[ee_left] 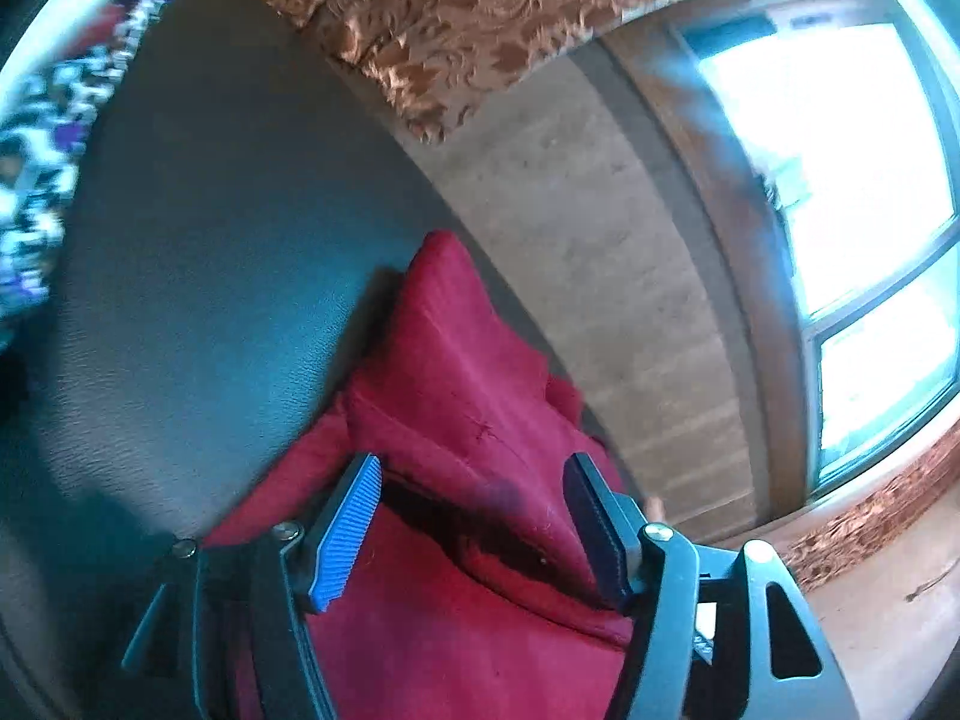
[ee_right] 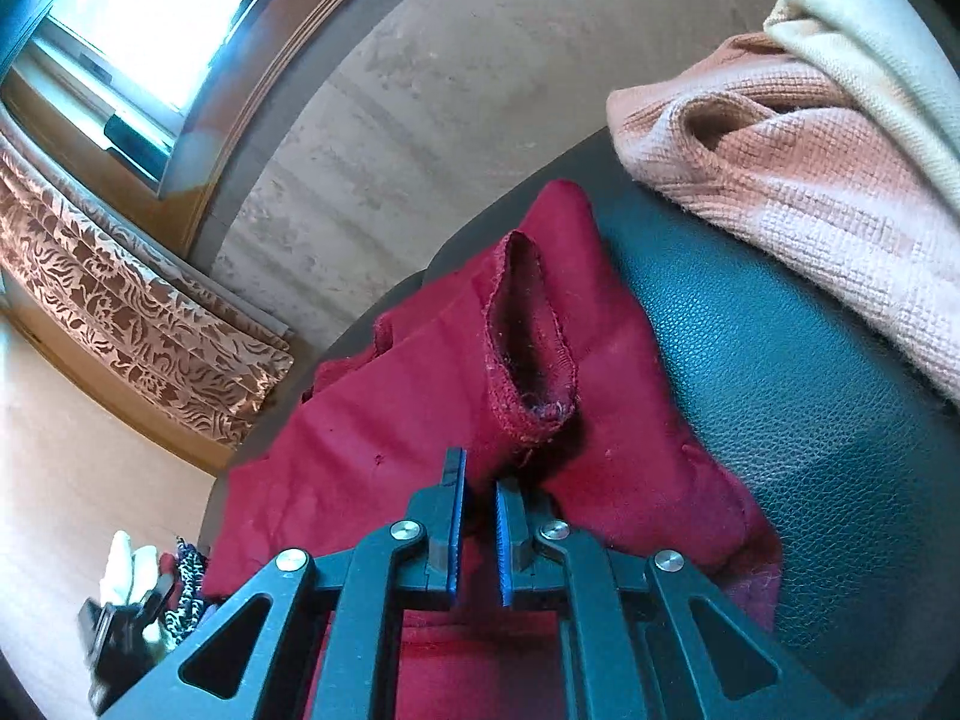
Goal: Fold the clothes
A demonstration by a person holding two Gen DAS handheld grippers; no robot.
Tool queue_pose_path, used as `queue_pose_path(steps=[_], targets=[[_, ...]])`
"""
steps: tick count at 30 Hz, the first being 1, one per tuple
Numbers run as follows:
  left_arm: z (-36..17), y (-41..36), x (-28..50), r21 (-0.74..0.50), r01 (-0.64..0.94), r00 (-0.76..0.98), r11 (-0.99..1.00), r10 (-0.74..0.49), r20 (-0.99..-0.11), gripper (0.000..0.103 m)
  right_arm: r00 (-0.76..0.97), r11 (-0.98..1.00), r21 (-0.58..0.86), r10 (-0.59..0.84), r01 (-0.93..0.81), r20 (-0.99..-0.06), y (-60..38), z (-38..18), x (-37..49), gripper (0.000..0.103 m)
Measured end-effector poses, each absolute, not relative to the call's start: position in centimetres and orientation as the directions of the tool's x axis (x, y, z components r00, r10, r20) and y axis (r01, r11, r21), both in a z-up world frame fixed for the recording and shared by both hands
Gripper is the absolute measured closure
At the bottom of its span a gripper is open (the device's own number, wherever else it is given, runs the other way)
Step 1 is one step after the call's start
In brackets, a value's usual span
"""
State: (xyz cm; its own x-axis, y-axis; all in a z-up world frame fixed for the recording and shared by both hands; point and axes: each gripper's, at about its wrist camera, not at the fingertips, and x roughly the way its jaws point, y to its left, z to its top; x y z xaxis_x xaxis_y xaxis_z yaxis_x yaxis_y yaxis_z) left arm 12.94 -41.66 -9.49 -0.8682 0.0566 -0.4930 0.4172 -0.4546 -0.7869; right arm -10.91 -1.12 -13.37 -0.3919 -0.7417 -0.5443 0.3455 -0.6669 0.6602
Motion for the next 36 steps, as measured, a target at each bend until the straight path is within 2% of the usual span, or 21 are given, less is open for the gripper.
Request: queue_pose_path(steps=[6, 10, 13, 16, 18, 21, 25, 29, 31, 36], targets=[[-10.5, -40.1, 14.1, -0.840, 0.406, -0.888, -0.361, 0.064, -0.456, 0.040, -0.385, -0.653, 0.676, -0.753, 0.342, -0.533, -1.0, -13.5, -10.9, 0.094], [-10.1, -41.5, 12.6, -0.841, 0.422, -0.885, -0.337, 0.046, -0.463, 0.037, -0.382, -0.648, 0.679, -0.758, 0.346, -0.528, -1.0, -13.5, -10.9, 0.092], [-10.3, -42.1, 10.6, -0.808, 0.489, -0.844, -0.327, 0.055, -0.533, 0.037, -0.376, -0.636, 0.691, -0.767, 0.343, -0.519, -0.8, -13.5, -10.9, 0.091], [-9.8, -41.8, 10.2, -0.756, 0.542, -0.812, -0.367, 0.003, -0.584, 0.050, -0.359, -0.626, 0.703, -0.776, 0.339, -0.518, -0.7, -13.5, -11.1, 0.090], [-9.3, -41.4, 10.3, -0.702, 0.568, -0.791, -0.429, -0.051, -0.609, 0.081, -0.350, -0.646, 0.681, -0.762, 0.346, -0.545, -1.0, -13.1, -11.2, 0.090], [-8.7, -40.7, 10.2, -0.605, 0.599, -0.754, -0.525, -0.116, -0.646, 0.090, -0.376, -0.698, 0.588, -0.716, 0.409, -0.588, -2.0, -11.5, -10.9, 0.090], [-7.9, -39.9, 10.2, -0.456, 0.627, -0.704, -0.632, -0.208, -0.679, 0.092, -0.419, -0.702, 0.509, -0.708, 0.498, -0.568, -2.7, -9.1, -10.0, 0.091], [-7.3, -39.1, 10.1, -0.298, 0.640, -0.654, -0.708, -0.300, -0.694, 0.092, -0.396, -0.724, 0.429, -0.669, 0.540, -0.629, -3.8, -10.0, -9.1, 0.091], [-8.6, -40.1, 10.0, -0.332, 0.654, -0.639, -0.679, -0.262, -0.723, 0.088, -0.368, -0.723, 0.469, -0.673, 0.507, -0.641, -3.2, -11.4, -9.3, 0.092], [-8.4, -40.5, 11.0, -0.412, 0.642, -0.669, -0.647, -0.209, -0.714, 0.086, -0.330, -0.672, 0.586, -0.737, 0.453, -0.590, -1.5, -12.2, -10.3, 0.087]])
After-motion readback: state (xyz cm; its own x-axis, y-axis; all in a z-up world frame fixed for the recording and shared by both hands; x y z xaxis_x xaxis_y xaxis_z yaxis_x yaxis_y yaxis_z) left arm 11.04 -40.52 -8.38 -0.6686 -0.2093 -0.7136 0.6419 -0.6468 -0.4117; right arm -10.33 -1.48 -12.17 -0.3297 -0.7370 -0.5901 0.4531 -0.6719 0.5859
